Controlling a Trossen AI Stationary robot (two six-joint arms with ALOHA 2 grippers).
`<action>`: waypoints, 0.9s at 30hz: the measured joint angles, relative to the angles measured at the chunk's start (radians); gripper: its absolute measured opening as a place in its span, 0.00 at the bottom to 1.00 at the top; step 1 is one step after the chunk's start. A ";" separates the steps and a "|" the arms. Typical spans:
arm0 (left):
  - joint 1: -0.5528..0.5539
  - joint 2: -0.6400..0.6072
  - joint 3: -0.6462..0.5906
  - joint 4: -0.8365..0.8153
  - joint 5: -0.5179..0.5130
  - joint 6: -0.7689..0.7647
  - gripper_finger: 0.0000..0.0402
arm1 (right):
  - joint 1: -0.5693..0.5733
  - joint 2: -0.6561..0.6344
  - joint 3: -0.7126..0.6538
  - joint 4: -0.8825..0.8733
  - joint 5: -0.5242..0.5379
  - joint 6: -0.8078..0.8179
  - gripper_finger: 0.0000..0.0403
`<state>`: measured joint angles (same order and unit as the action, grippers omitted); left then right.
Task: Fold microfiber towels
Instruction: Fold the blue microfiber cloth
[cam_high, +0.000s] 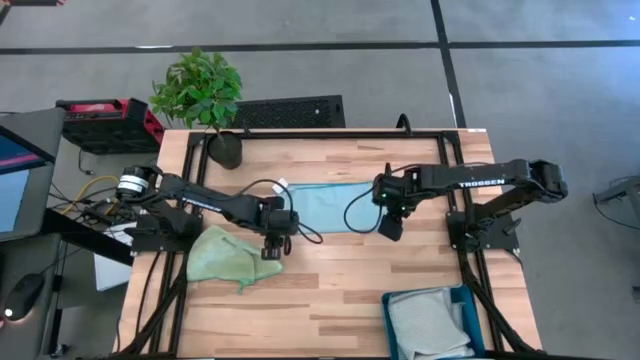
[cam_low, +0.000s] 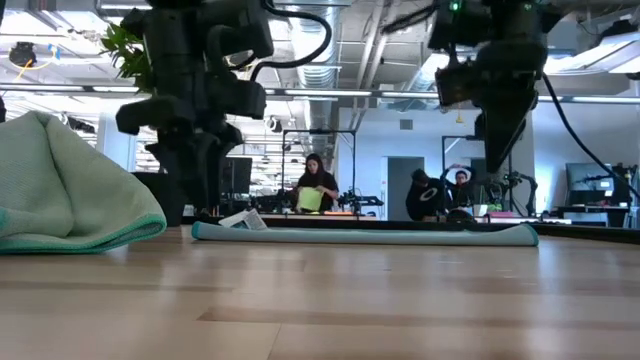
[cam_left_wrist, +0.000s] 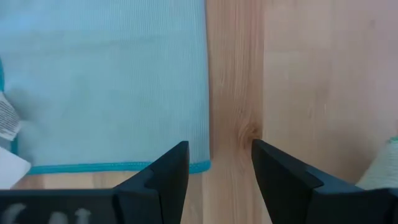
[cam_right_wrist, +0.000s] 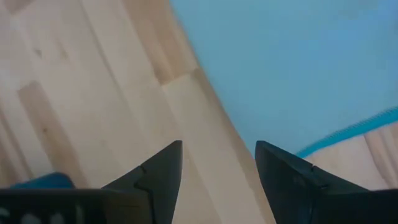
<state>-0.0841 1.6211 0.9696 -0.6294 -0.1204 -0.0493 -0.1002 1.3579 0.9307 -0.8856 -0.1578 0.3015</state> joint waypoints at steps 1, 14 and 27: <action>0.000 0.000 -0.008 0.014 0.000 0.000 0.42 | 0.009 0.000 0.008 0.000 0.000 0.006 0.56; 0.001 0.000 -0.139 0.157 -0.112 -0.023 0.42 | 0.055 0.000 0.129 -0.024 0.002 0.024 0.56; 0.010 -0.004 -0.201 0.236 -0.079 -0.069 0.32 | 0.053 0.001 0.206 -0.038 0.002 0.040 0.56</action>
<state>-0.0736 1.6169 0.7685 -0.3933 -0.1993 -0.1184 -0.0471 1.3586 1.1370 -0.9237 -0.1562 0.3420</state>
